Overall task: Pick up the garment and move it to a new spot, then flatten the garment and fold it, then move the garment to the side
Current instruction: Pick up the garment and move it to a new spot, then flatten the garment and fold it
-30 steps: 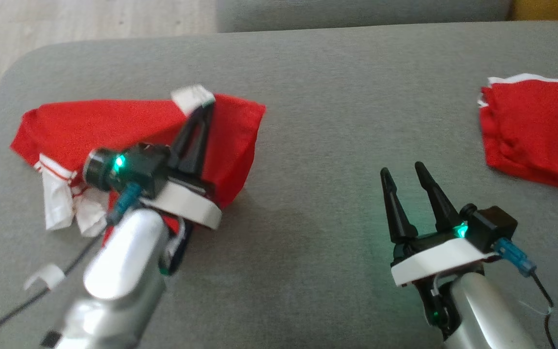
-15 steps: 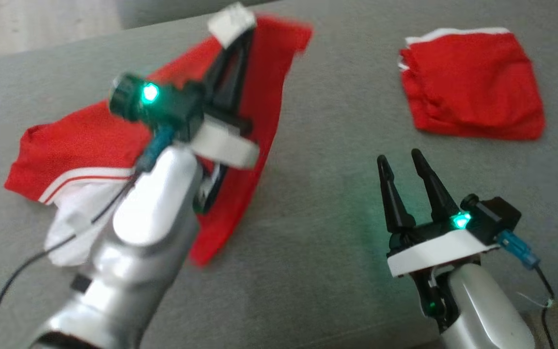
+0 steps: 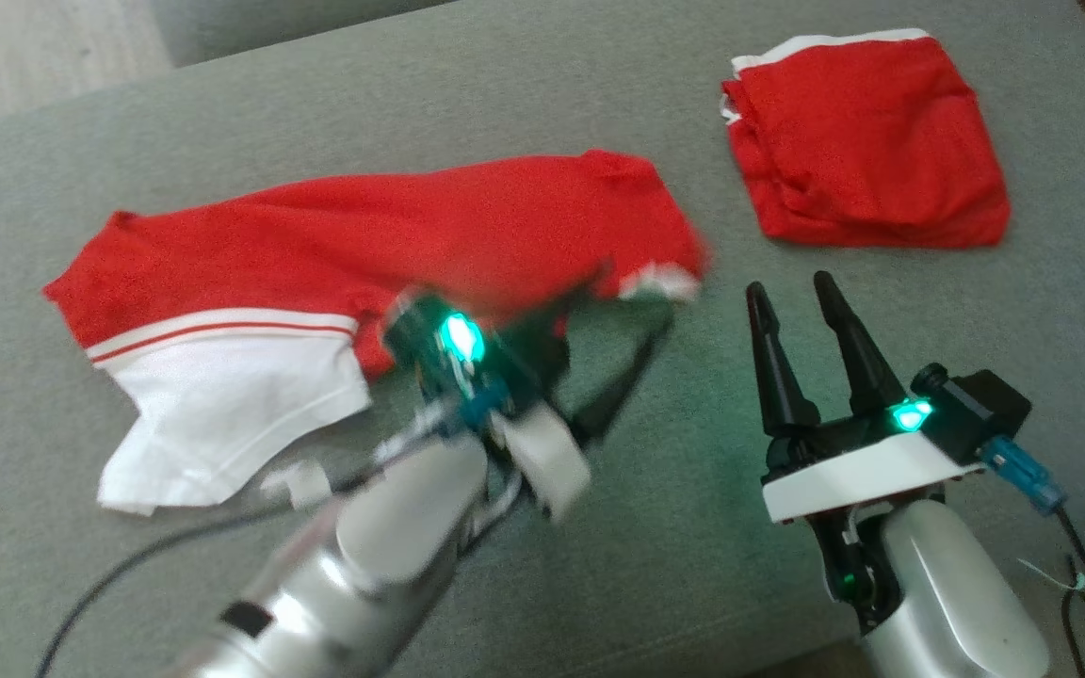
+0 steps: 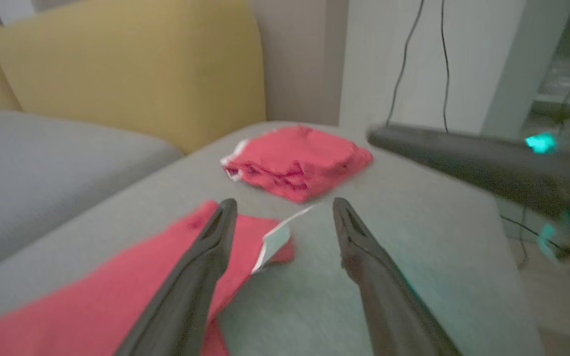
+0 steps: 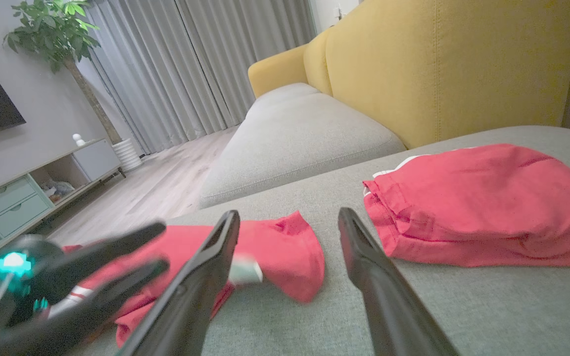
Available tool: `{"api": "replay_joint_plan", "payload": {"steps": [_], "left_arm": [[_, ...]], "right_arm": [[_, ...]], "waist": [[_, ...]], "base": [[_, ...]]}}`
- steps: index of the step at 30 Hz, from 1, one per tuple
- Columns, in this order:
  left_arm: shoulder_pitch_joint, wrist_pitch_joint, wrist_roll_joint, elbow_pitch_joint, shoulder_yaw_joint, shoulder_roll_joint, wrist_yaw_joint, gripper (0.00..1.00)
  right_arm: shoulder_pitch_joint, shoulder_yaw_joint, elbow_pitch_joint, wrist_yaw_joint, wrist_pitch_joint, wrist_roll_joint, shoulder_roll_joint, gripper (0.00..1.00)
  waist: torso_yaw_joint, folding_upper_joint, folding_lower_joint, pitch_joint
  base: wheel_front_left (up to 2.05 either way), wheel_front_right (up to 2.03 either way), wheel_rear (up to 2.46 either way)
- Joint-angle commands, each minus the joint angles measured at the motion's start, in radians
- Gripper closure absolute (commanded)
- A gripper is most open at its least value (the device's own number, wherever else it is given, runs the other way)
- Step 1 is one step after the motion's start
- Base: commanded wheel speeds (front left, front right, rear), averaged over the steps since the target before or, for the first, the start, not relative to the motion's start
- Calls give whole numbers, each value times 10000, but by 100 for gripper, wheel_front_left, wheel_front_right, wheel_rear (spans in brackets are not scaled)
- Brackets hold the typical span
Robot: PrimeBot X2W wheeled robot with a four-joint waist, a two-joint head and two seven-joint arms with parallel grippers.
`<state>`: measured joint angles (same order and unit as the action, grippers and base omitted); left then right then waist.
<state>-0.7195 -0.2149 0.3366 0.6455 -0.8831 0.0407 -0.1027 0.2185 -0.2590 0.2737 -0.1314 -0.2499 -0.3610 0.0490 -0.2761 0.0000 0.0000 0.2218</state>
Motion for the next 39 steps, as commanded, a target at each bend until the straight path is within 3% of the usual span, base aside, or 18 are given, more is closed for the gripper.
{"api": "replay_joint_plan", "payload": {"steps": [1, 7, 11, 15, 19, 27, 33, 39], "left_arm": [[-236, -6, 239, -101, -153, 97, -69, 0], [-240, -290, 734, 258, -120, 96, 303, 0], [-95, -447, 989, 216, 605, 177, 796, 0], [845, -464, 784, -1332, 1880, 755, 1357, 0], [2509, -466, 605, -2503, 2853, 1248, 1575, 0], [4938, -468, 339, -3360, 3855, 1244, 1509, 0], [4788, -468, -67, -2970, 4109, 1160, 1321, 0], [4155, -291, -153, -1670, 4174, 1249, 1285, 0]], "right_arm": [[150, -138, -363, 7, -118, 35, 12, 0], [28, -49, -308, 7, -118, 142, 12, 0], [-95, 78, -221, 7, -118, 274, 12, 0], [-251, 308, -167, 7, -118, 412, 12, 0], [-503, 621, -99, 7, -118, 596, 12, 0], [-929, 913, 137, 7, -118, 772, 12, 0], [-837, 703, 226, 7, -118, 702, 12, 0], [-701, 573, 244, 7, -118, 642, 12, 0]], "waist": [[303, 0, 0, -116], [1023, 0, 0, -379], [1692, 0, 0, -691], [2382, 0, 0, -989], [3002, 0, 0, -1236], [3632, 0, 0, -1303], [3478, 0, 0, -1208], [3017, 0, 0, -942]], "base": [[0, 0, 0], [0, 0, 0], [0, 0, 0], [0, 0, 0], [0, 0, 0], [0, 0, 0], [0, 0, 0], [0, 0, 0]]}}
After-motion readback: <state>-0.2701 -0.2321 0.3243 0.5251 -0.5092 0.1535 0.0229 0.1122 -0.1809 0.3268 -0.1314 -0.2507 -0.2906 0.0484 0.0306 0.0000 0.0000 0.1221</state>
